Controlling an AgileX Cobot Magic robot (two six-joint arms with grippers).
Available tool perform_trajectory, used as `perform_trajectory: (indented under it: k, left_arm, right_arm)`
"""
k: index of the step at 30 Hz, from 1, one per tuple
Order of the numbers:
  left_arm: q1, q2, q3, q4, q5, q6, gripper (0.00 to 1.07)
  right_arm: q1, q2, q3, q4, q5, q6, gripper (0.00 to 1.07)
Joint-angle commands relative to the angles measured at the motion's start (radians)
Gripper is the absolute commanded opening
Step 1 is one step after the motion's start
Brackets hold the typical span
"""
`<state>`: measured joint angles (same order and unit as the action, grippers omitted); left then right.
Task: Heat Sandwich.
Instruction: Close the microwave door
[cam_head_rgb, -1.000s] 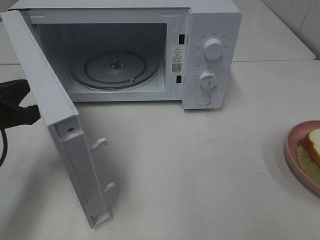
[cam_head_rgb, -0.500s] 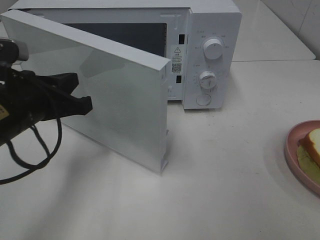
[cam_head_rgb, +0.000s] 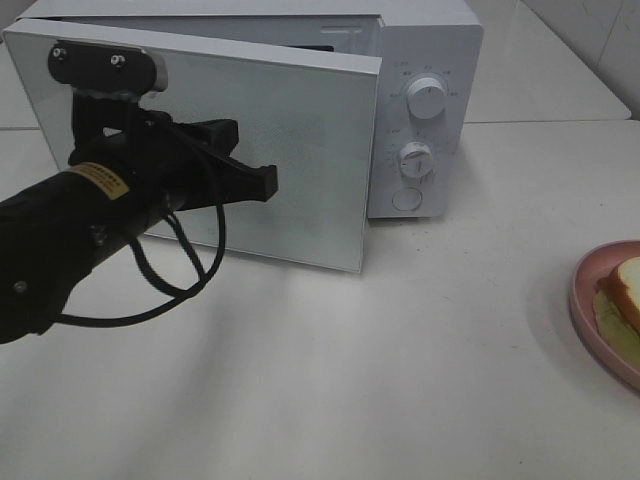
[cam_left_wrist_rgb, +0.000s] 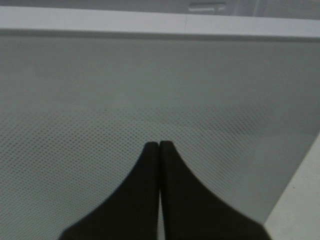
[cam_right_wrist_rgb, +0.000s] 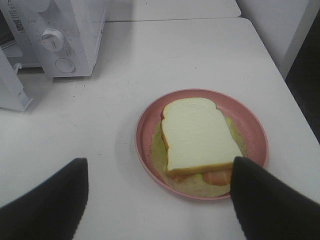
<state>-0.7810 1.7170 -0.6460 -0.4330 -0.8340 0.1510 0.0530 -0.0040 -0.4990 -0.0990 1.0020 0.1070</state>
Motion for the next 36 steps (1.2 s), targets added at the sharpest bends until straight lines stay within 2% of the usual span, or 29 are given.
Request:
perform_trajectory:
  k: [1,3,6,7,10,12,19,22,27,31,36]
  left_arm:
    - [-0.028,0.023,-0.055,-0.063,0.016,0.034,0.0]
    - [-0.048,0.045,-0.103,-0.096,0.021,0.075,0.0]
    - [-0.06,0.063,-0.133,-0.11,0.027,0.099,0.0]
    - [-0.065,0.082,-0.169,-0.126,0.048,0.118,0.0]
    - [-0.07,0.1,-0.206,-0.146,0.078,0.125,0.0]
    - [-0.07,0.125,-0.252,-0.186,0.091,0.15,0.0]
    - [-0.07,0.175,-0.324,-0.197,0.103,0.175,0.0]
    - [-0.07,0.207,-0.362,-0.229,0.114,0.228,0.0]
    - [-0.067,0.239,-0.396,-0.282,0.114,0.274,0.0]
    - [-0.067,0.265,-0.434,-0.283,0.122,0.317,0.0]
    - [-0.062,0.294,-0.5,-0.297,0.14,0.331,0.0]
  right_arm:
    - [-0.008,-0.028,0.0,0.002,-0.004,-0.011,0.75]
    - [-0.008,-0.028,0.0,0.002,-0.004,-0.011,0.73]
    - [-0.008,-0.028,0.0,0.002,-0.004,-0.011,0.73]
    - [-0.008,-0.028,0.0,0.002,-0.004,-0.011,0.73]
    - [-0.008,-0.028,0.0,0.002,-0.004,-0.011,0.73]
    - [-0.008,-0.028,0.0,0.002,-0.004,-0.012,0.73]
    - [-0.008,-0.028,0.0,0.002,-0.004,-0.012,0.73]
    - [-0.008,-0.028,0.0,0.002,-0.004,-0.012,0.73]
    - [-0.008,-0.028,0.0,0.002,-0.004,-0.012,0.73]
    - [-0.008,-0.028,0.0,0.002,-0.004,-0.012,0.73]
    - [-0.008,-0.028,0.0,0.002,-0.004,-0.012,0.73]
